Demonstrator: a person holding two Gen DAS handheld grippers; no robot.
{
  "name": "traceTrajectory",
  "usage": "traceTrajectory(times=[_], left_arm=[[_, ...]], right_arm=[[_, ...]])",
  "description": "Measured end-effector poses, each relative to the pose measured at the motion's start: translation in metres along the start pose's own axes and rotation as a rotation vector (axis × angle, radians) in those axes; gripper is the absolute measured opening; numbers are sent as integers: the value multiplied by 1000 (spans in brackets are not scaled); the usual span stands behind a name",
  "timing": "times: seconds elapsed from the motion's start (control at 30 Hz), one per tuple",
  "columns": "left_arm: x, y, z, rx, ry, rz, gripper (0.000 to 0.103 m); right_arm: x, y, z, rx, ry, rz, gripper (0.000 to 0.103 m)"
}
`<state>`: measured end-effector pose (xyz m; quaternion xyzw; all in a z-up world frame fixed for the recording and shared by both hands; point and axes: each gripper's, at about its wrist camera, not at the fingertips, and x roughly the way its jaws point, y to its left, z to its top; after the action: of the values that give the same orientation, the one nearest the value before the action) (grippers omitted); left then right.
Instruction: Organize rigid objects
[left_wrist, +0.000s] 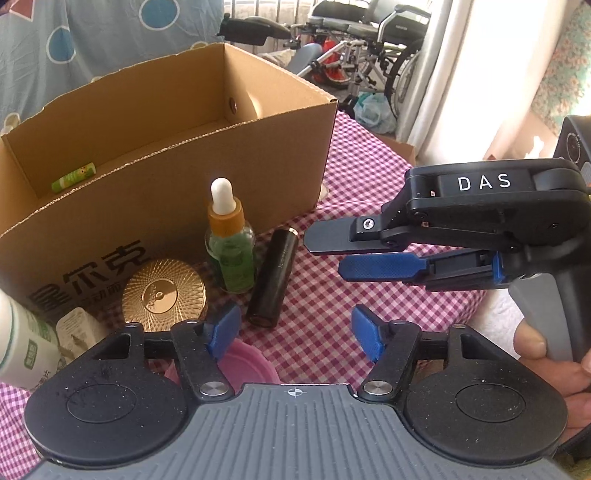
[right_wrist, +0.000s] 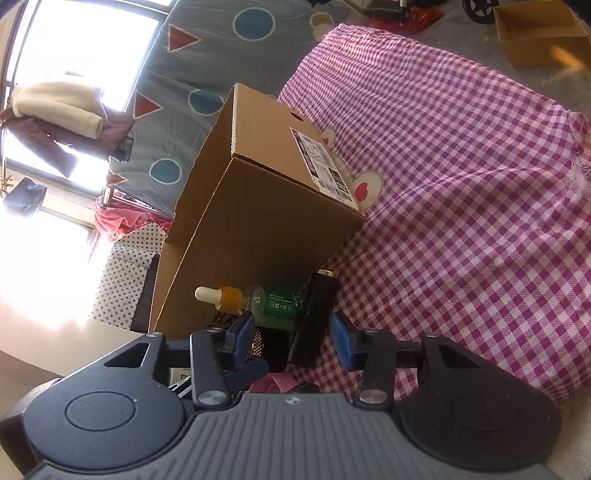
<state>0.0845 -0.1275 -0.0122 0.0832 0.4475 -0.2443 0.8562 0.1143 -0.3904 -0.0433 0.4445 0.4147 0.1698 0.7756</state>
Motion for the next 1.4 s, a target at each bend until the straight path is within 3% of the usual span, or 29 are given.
traceTrajectory(times=[0.27,0.47,0.77,0.93,1.17,1.3,1.4], left_arm=[[19,-9,3,39,44,40,62],[25,-13,4,41,72,19,62],[20,-20,6,22,60,-119,57],[18,-17,6,7,52,-71,56],[25,-17,11,29,40,-18,39],[24,-19,10,35,41,-36,33],[21,-19,6,32,34,-42,33]], right_arm=[[17,-12,7,22,33,7,49],[20,-20,10,34,32,16,49],[0,-33,15,52,2,19,49],[-6,-38,21,44,-5,14,48],[6,-32,21,6,20,-34,36],[12,-29,15,-5,44,-34,28],[12,-27,11,-23,44,-42,28]])
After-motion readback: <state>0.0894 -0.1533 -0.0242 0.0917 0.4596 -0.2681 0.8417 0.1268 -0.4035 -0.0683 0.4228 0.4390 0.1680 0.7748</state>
